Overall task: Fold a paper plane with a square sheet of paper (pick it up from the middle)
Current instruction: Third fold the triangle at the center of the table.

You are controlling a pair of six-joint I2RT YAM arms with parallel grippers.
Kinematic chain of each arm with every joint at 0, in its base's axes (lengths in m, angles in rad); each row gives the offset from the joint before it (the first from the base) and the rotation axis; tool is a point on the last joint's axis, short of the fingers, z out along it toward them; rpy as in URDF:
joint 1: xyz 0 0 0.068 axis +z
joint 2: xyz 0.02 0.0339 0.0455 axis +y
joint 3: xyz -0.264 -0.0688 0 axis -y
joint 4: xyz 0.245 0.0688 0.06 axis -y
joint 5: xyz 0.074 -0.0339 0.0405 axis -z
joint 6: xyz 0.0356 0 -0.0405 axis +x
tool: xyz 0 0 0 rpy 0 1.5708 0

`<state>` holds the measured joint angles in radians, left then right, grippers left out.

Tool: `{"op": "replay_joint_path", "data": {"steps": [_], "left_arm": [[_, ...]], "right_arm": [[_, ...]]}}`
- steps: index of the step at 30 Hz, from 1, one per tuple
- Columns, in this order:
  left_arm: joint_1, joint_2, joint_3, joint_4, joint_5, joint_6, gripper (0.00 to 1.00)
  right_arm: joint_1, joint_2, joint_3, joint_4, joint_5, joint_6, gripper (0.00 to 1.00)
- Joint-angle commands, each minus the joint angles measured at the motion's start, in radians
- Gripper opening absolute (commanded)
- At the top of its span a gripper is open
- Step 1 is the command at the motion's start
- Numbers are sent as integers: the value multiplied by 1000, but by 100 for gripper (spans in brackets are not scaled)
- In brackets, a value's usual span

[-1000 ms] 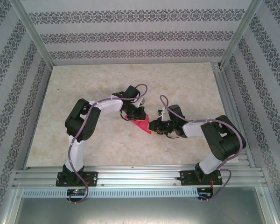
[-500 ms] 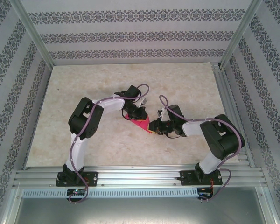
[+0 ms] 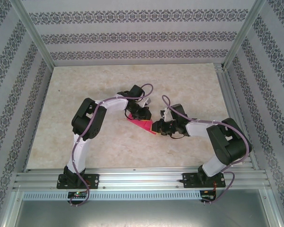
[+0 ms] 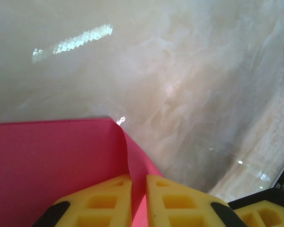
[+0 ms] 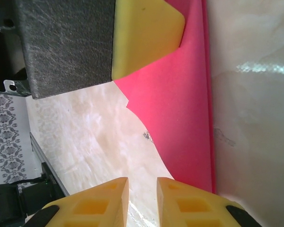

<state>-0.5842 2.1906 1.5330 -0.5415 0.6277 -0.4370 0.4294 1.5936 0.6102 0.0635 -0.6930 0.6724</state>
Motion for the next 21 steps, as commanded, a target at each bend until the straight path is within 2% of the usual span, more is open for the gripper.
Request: {"op": "replay_joint_path", "data": {"steps": [1, 6, 21], "left_arm": [[8, 21, 30, -25, 4, 49, 15], [9, 32, 46, -42, -8, 70, 15], [13, 55, 111, -122, -19, 130, 14]], "right_arm": [[-21, -25, 21, -32, 11, -43, 23], [-42, -74, 0, 22, -28, -17, 23], [-58, 12, 19, 41, -49, -11, 22]]}}
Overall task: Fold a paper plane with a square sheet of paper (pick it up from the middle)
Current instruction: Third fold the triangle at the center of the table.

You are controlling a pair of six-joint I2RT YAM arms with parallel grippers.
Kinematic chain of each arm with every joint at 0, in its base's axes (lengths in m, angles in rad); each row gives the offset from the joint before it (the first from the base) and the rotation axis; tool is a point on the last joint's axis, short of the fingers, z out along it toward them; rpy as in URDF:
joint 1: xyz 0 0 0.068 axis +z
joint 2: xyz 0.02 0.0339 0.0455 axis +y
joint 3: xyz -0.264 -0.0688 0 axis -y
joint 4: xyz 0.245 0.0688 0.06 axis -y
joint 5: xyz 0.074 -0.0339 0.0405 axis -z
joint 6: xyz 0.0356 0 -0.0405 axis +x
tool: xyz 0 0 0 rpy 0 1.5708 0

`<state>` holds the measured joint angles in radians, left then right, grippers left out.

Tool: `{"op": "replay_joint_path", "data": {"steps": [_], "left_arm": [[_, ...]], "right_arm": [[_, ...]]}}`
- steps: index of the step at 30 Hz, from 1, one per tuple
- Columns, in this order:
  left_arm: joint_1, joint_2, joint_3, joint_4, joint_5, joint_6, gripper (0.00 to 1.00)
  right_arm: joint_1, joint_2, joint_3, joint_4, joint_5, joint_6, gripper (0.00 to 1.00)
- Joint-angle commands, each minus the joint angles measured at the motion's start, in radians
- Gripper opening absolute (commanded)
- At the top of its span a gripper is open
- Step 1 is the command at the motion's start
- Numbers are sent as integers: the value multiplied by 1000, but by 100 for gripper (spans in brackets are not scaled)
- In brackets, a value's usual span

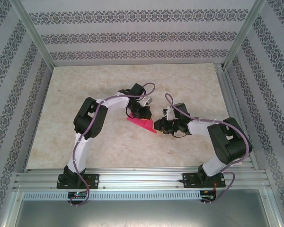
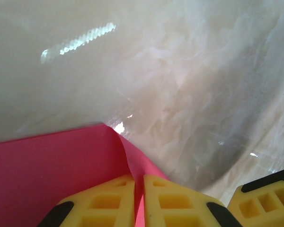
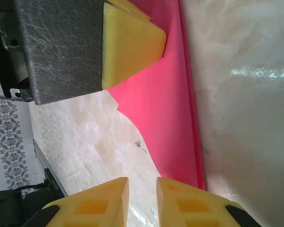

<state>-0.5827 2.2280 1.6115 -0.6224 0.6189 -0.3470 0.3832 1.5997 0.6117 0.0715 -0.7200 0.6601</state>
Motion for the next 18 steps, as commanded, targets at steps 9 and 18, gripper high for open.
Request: {"op": "replay_joint_path", "data": {"steps": [9, 18], "left_arm": [[22, 27, 68, -84, -7, 78, 13], [24, 43, 70, -94, -6, 92, 13]], "right_arm": [[-15, 14, 34, 7, -34, -11, 23], [-13, 28, 46, 8, -35, -11, 23]]}}
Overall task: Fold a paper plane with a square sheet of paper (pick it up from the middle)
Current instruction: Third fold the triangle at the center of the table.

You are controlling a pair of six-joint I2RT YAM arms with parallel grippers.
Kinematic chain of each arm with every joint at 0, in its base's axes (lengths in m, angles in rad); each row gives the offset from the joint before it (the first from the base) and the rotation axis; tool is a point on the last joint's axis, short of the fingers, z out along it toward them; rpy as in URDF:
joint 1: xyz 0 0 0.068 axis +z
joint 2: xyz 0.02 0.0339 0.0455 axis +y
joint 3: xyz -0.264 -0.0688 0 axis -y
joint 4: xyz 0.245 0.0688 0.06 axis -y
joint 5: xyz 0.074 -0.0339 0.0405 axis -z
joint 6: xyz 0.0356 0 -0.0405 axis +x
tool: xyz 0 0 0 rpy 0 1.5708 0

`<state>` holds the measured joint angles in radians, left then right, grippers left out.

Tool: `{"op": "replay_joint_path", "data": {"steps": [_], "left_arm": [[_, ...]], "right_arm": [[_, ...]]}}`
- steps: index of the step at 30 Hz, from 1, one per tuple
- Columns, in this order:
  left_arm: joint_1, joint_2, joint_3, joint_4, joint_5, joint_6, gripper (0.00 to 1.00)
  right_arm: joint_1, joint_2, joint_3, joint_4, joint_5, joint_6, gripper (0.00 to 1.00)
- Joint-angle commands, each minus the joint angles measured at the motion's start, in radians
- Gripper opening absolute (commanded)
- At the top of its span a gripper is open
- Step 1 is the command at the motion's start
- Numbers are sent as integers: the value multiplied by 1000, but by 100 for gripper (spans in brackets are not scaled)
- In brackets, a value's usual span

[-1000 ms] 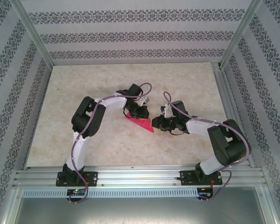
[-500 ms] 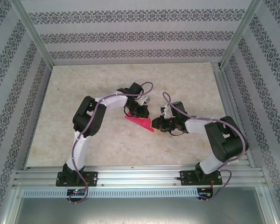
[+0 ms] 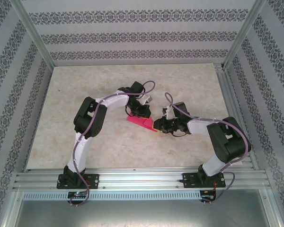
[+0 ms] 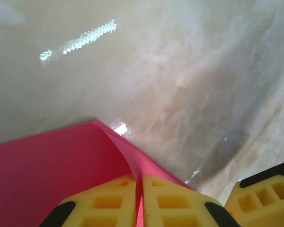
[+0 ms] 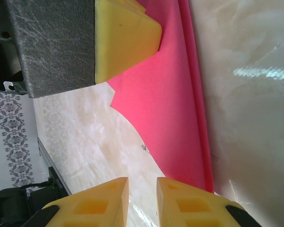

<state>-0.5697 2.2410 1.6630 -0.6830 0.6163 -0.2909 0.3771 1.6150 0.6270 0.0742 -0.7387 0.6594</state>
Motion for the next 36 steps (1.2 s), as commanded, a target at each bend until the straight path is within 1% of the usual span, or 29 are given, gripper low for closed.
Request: {"op": "replay_joint_path", "data": {"steps": [1, 12, 21, 25, 29, 33, 36], "left_arm": [[10, 33, 19, -35, -7, 35, 13], [11, 54, 32, -16, -15, 19, 13], [11, 61, 34, -11, 3, 13, 14], [10, 65, 34, -8, 12, 9, 14], [11, 64, 34, -9, 7, 7, 14], [11, 63, 40, -15, 8, 11, 14], [11, 66, 43, -18, 6, 13, 14]], "right_arm": [[-8, 11, 32, 3, -15, -11, 23], [-15, 33, 66, -53, -5, -46, 23], [-12, 65, 107, -133, -33, -106, 23], [-6, 75, 143, -225, -2, -162, 23], [-4, 100, 166, -279, 27, -195, 23], [-3, 109, 176, -299, 41, -209, 23], [-3, 101, 185, -329, 84, -222, 22]]}}
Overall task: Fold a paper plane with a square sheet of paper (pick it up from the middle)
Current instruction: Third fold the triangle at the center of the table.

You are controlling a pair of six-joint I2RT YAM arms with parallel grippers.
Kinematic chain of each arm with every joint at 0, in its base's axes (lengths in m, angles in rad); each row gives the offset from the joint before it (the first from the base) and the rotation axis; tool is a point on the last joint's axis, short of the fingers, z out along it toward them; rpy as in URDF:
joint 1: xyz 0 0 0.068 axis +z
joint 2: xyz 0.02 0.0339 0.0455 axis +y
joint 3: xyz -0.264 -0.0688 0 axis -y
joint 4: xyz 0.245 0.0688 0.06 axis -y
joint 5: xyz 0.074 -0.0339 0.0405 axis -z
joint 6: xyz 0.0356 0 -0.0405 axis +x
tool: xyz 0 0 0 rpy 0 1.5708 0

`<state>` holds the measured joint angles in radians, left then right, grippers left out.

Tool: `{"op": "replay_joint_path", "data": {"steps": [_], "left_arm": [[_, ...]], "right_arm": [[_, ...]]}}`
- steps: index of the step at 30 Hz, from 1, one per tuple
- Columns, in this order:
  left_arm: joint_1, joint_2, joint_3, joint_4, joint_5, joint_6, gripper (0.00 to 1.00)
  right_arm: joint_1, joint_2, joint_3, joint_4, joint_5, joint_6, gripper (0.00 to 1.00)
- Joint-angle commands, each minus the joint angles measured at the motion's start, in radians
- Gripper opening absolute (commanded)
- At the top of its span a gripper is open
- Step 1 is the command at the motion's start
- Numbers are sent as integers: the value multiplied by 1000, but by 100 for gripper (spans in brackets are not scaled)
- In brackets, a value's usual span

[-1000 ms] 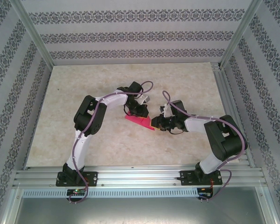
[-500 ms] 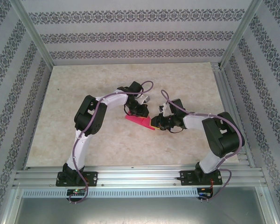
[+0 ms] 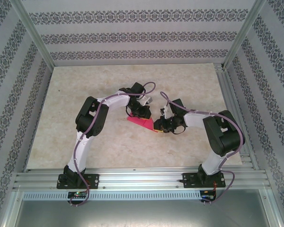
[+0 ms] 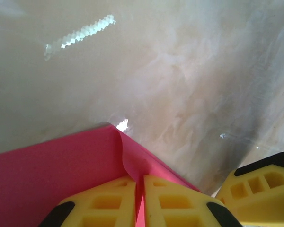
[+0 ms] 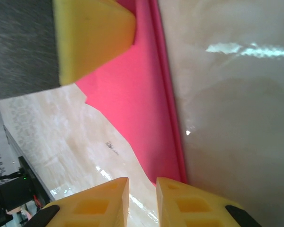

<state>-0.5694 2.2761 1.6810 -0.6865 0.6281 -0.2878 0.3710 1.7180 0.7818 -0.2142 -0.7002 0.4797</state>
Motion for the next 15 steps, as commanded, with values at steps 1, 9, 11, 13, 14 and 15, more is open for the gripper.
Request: {"op": "replay_joint_path", "data": {"steps": [1, 9, 11, 13, 14, 15], "left_arm": [[10, 30, 25, -15, -6, 11, 14], [10, 32, 24, -18, -3, 14, 14], [11, 31, 26, -22, -7, 15, 14], [11, 33, 26, -22, -6, 16, 14], [11, 33, 27, -25, -5, 19, 14], [10, 31, 28, -30, -7, 21, 14]], "right_arm": [[4, -11, 32, -46, 53, -44, 22], [14, -25, 59, -97, 69, -65, 22], [17, -30, 57, -78, 39, -52, 23], [20, -27, 59, -64, 19, -41, 22], [20, -29, 57, -60, 18, -34, 23], [19, -36, 59, -58, 16, -31, 23]]}}
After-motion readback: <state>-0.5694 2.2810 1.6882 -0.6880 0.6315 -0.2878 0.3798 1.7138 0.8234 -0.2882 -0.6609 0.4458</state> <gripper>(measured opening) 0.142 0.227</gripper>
